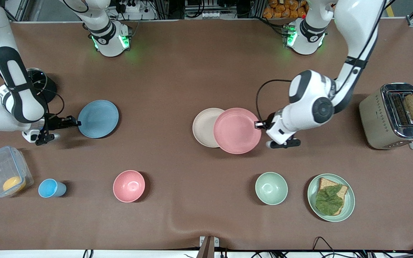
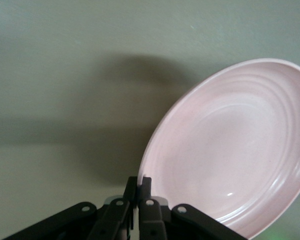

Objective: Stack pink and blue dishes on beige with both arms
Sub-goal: 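Carry the pink plate over the beige plate while the right gripper grasps the blue plate, then lower the pink plate onto the beige plate while the right gripper lifts the blue plate, then open the left gripper while the right gripper sets the blue plate on the pink plate, then open the right gripper and draw it back from the plate stack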

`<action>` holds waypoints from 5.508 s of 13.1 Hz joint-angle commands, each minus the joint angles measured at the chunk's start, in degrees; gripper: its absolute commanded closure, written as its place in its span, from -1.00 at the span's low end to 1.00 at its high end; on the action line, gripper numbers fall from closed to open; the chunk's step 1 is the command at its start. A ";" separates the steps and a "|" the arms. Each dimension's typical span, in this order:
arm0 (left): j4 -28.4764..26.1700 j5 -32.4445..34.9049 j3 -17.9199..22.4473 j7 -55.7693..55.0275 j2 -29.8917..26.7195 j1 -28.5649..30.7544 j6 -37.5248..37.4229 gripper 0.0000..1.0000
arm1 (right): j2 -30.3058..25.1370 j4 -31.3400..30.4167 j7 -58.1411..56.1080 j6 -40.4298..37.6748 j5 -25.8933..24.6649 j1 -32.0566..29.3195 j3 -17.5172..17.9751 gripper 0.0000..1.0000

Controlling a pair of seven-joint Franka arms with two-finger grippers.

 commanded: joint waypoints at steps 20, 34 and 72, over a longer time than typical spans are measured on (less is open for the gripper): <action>0.22 -1.03 0.26 -5.16 9.32 -8.25 10.36 1.00 | 1.11 21.27 18.16 -29.53 0.72 11.35 -0.18 1.00; 0.31 -0.95 0.17 -12.54 9.07 -9.31 11.94 -1.00 | 1.28 24.96 38.47 -31.73 3.35 21.81 0.00 1.00; 18.68 12.50 18.54 19.01 -27.76 9.24 -40.00 -1.00 | 13.15 30.06 63.45 0.17 16.90 52.76 -0.09 -1.00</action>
